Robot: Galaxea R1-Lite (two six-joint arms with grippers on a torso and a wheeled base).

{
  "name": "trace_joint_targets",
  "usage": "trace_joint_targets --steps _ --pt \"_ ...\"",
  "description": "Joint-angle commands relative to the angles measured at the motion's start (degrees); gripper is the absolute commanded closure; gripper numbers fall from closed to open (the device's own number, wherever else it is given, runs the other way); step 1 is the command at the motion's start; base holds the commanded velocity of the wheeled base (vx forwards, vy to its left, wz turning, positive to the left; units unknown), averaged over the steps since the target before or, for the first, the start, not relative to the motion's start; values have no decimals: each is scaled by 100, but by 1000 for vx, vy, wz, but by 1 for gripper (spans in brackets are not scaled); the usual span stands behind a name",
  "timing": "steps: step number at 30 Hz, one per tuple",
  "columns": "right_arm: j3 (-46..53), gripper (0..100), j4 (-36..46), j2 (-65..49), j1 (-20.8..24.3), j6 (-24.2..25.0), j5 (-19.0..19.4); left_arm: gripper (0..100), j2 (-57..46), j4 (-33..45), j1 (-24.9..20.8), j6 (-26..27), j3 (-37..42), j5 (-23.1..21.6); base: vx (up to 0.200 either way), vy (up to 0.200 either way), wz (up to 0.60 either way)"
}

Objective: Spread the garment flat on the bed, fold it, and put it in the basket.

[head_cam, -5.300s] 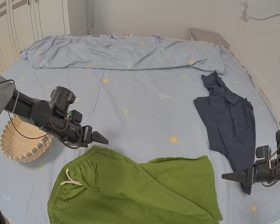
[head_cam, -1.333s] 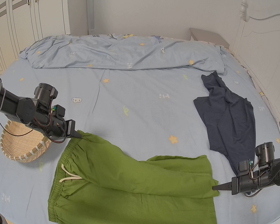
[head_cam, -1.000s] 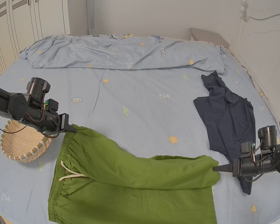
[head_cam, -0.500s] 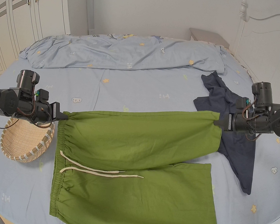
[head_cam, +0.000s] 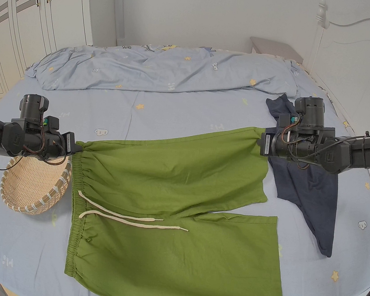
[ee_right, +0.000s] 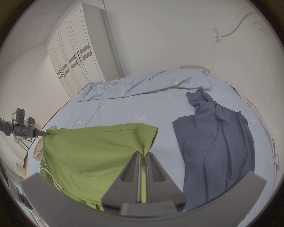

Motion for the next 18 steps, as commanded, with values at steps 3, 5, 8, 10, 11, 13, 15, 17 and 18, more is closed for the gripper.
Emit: trace_joint_targets --steps 3,5,8,10,11,13,15,17,18 --pt "44 100 -94 12 179 -46 -38 100 183 -79 -6 12 3 23 0 0 0" --pt "-44 100 -173 65 135 -73 -56 100 219 -175 -6 3 12 32 0 0 0" --pt "-114 100 -243 188 109 -99 -100 100 219 -202 -6 3 12 40 0 0 0" --pt "-255 100 -489 452 29 -213 -504 100 245 -254 -15 12 -6 58 0 0 0" --pt "-290 100 -586 539 12 -284 -644 100 271 -281 -24 12 -6 58 0 0 0" --pt "-342 100 -885 724 -58 -459 -873 100 306 -386 -24 21 -6 76 0 0 0" --pt "-430 100 -1201 952 -111 -609 -1075 100 377 -527 -33 30 -14 146 0 0 0" --pt "-501 100 -1430 1137 -155 -767 -1286 100 438 -606 -33 30 -23 243 0 0 0" --pt "-501 100 -1430 1137 -155 -767 -1286 100 438 -606 -33 30 -23 243 0 0 0"
